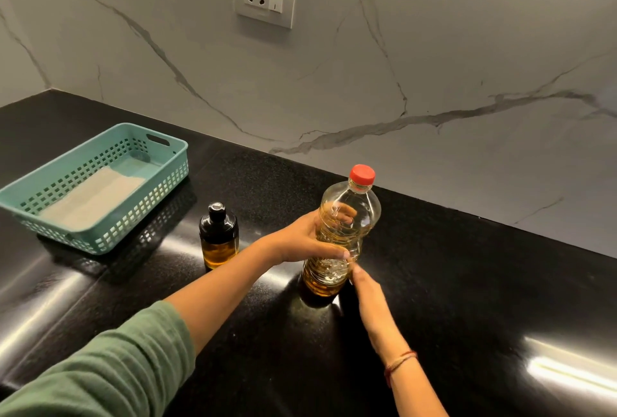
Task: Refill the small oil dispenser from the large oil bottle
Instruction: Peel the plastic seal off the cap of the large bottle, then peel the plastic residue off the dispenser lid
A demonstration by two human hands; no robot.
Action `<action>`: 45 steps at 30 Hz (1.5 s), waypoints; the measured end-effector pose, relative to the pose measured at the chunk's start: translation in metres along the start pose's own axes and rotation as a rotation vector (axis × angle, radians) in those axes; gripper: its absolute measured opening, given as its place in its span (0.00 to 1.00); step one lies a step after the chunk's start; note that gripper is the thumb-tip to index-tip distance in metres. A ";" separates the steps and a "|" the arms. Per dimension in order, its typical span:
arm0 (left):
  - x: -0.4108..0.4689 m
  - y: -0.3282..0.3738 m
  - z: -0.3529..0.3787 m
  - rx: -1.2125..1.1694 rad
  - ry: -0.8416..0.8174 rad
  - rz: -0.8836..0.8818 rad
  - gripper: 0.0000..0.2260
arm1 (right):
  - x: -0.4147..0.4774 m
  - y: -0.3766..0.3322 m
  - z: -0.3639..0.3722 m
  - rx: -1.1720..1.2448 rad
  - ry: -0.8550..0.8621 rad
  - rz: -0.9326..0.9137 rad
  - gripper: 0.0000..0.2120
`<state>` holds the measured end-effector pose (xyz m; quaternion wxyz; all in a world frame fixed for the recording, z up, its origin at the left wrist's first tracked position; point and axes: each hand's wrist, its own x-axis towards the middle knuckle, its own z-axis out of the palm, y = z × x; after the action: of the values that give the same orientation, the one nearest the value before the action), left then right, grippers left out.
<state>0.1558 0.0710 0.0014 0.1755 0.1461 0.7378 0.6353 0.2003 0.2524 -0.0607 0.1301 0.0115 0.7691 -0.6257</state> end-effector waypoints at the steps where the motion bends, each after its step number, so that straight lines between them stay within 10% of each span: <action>1: 0.000 0.000 0.000 0.005 -0.001 -0.001 0.32 | -0.005 0.008 0.007 -0.002 0.049 -0.011 0.18; 5: 0.000 -0.001 0.000 0.008 -0.009 -0.013 0.35 | -0.024 0.025 0.034 -0.134 0.218 -0.019 0.28; 12: -0.001 -0.001 -0.001 0.022 -0.020 -0.032 0.34 | -0.039 0.012 0.043 -0.143 0.468 -0.118 0.07; 31: -0.011 -0.004 -0.003 0.094 -0.015 -0.026 0.40 | -0.075 0.013 0.010 0.282 0.314 0.032 0.07; 45: -0.108 -0.018 -0.005 0.429 0.477 0.196 0.25 | -0.075 -0.012 0.046 0.308 0.042 0.061 0.06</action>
<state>0.2506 0.0161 -0.0077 -0.0988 0.0970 0.8575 0.4956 0.2790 0.2162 -0.0417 0.1297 0.0674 0.6660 -0.7315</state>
